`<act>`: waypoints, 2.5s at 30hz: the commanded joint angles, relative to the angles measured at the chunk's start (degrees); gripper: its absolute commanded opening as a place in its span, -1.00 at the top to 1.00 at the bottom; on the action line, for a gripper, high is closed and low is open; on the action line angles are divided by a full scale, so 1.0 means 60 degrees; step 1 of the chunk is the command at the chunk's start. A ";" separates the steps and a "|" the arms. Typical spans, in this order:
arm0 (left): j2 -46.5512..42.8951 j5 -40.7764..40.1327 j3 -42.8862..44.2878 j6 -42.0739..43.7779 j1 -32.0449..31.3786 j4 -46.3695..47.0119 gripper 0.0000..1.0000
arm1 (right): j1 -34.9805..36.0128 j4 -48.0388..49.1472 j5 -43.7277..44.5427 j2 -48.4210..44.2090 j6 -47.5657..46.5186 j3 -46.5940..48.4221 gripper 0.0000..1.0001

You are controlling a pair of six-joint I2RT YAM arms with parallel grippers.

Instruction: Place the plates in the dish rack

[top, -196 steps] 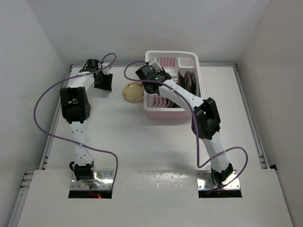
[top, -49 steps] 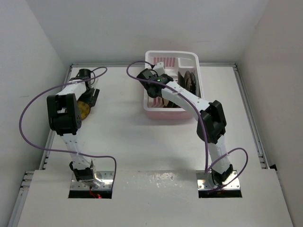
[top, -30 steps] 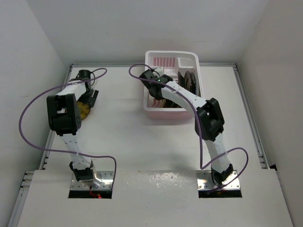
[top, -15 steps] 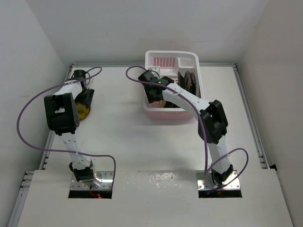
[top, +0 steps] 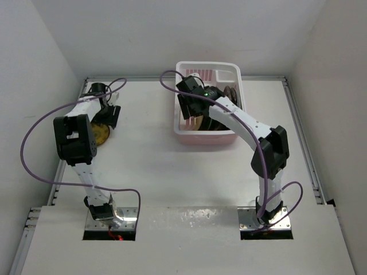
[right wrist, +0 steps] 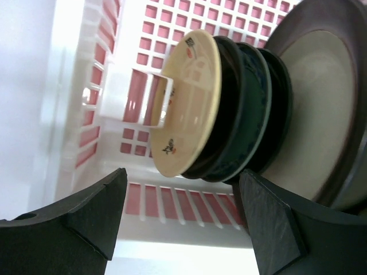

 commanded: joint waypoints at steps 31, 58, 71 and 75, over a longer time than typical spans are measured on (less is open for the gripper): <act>-0.0812 0.4346 0.3884 -0.1788 -0.0099 -0.1603 1.00 | -0.0500 0.3578 0.1579 -0.5670 0.0218 -0.6223 -0.57; 0.0460 0.9783 0.3594 -1.0405 -0.3893 0.5603 1.00 | -0.5834 0.2656 -0.1525 -0.5656 0.1345 -0.6124 -0.54; 0.0548 0.9038 0.1118 -1.1623 -0.4451 0.6997 1.00 | -0.6068 0.2291 -0.1175 -0.6490 0.1009 -0.6915 -0.54; 0.0314 0.8642 0.0561 -1.1125 -0.4451 0.5828 1.00 | -0.6111 0.2274 -0.0911 -0.6901 0.0834 -0.7178 -0.54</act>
